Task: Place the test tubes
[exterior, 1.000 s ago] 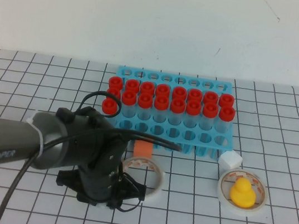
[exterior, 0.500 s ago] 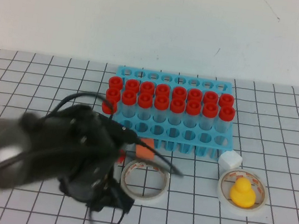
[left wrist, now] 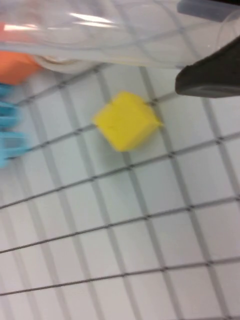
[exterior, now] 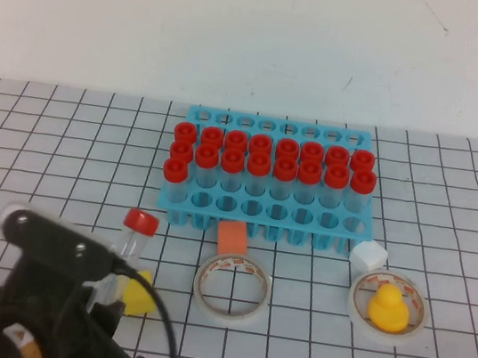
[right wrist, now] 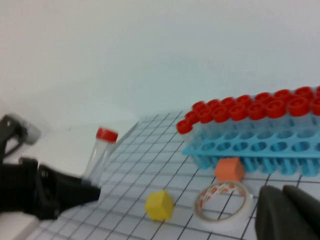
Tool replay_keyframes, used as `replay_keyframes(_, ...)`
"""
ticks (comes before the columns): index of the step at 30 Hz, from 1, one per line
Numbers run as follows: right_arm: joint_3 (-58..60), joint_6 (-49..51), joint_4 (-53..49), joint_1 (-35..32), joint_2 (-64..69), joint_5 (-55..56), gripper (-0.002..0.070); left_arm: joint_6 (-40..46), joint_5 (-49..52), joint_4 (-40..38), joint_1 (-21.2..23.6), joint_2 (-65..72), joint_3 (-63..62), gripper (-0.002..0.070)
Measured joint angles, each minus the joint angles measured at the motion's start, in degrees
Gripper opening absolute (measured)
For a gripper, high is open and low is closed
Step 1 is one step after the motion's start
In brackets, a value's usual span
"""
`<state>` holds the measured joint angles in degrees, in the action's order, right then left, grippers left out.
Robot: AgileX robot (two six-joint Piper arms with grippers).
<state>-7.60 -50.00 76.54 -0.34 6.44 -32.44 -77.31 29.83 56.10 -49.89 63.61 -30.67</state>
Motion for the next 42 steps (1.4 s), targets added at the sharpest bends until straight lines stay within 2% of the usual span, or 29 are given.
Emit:
replay_keyframes(7, -6.95, -23.36, 12.78, 0.00, 19.16, -9.38, -0.0001, -31.25, -8.29, 33.63, 0.00, -2.73, 3.24, 0.0211)
replay_keyframes(10, -10.73, -32.13, 17.46, 0.00, 27.52, -15.21, -0.0001, -39.96, -7.48, 39.32, -0.04, -2.73, 3.24, 0.0211)
replay_keyframes(15, -18.44, -38.78, 19.05, 0.00, 40.36, -21.25, 0.0001, -47.26, -2.70, 41.01, -0.13, -2.73, 3.13, 0.0210)
replay_keyframes(18, -23.31, -40.28, 19.36, 0.22, 46.62, -23.55, 0.0055, -48.56, -2.21, 41.16, -0.13, -2.73, 3.13, 0.0211)
replay_keyframes(23, -31.51, -42.69, 19.41, 6.79, 56.02, -23.61, 0.0303, -49.07, -2.14, 41.16, -0.13, -2.73, 3.13, 0.0210)
replay_keyframes(26, -36.08, -43.28, 19.50, 13.46, 61.69, -21.18, 0.0390, -49.37, -2.14, 41.16, -0.16, -2.73, 2.78, 0.0211)
replay_keyframes(33, -48.18, -44.68, 19.78, 26.91, 75.02, -12.70, 0.0426, -49.42, -1.99, 41.16, -0.26, -1.84, -0.50, 0.0211)
replay_keyframes(42, -62.53, -39.04, 19.78, 31.45, 87.93, -11.31, 0.0429, -48.65, -1.95, 41.16, -0.30, -1.70, -1.10, 0.0211)
